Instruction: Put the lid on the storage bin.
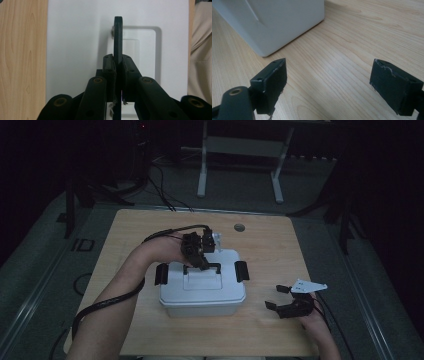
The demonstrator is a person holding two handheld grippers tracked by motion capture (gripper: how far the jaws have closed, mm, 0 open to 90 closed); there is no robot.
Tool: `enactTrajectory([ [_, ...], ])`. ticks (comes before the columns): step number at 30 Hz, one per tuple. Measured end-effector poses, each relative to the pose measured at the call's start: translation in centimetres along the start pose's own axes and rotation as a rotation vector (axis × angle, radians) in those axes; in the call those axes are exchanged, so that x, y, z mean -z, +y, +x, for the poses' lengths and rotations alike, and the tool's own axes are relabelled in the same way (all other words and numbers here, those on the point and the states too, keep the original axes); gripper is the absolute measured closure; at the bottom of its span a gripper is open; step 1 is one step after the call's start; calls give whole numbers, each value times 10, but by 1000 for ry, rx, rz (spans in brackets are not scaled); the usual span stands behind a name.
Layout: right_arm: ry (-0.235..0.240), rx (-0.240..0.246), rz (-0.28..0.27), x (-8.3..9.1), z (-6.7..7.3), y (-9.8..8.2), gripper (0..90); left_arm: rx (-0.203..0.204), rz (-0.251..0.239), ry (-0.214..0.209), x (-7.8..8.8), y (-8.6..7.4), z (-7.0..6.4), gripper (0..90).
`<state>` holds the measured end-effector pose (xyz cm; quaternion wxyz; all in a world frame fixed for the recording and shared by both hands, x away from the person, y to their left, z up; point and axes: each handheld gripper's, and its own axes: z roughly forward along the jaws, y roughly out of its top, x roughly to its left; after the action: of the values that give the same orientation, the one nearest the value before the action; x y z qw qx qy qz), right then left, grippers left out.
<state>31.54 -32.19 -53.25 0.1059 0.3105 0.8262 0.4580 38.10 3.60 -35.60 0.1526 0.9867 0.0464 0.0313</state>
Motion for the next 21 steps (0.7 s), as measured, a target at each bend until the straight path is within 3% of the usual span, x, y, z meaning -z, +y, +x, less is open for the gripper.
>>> enactTrajectory([
  [2,0,-2,-4,0,0,0,140,2,6,18,0,0,0,805],
  [4,0,-2,-6,1,0,0,140,19,2,55,1,-2,1,638],
  [5,0,-1,-5,1,0,1,140,27,-7,68,2,-4,2,608],
  [7,-1,0,-5,0,0,1,140,71,-27,60,3,-8,4,451],
  [9,-1,-2,-5,0,0,1,140,89,-45,75,4,-12,6,387],
  [11,-4,-1,-3,0,0,1,140,132,-60,61,4,-15,8,293],
  [16,-6,0,-2,1,0,1,140,165,-70,74,3,-24,8,184],
  [19,-8,-4,-2,2,-1,0,140,161,-69,83,2,-28,7,178],
  [21,-10,-8,-4,3,-1,1,140,157,-97,90,3,-34,4,166],
])
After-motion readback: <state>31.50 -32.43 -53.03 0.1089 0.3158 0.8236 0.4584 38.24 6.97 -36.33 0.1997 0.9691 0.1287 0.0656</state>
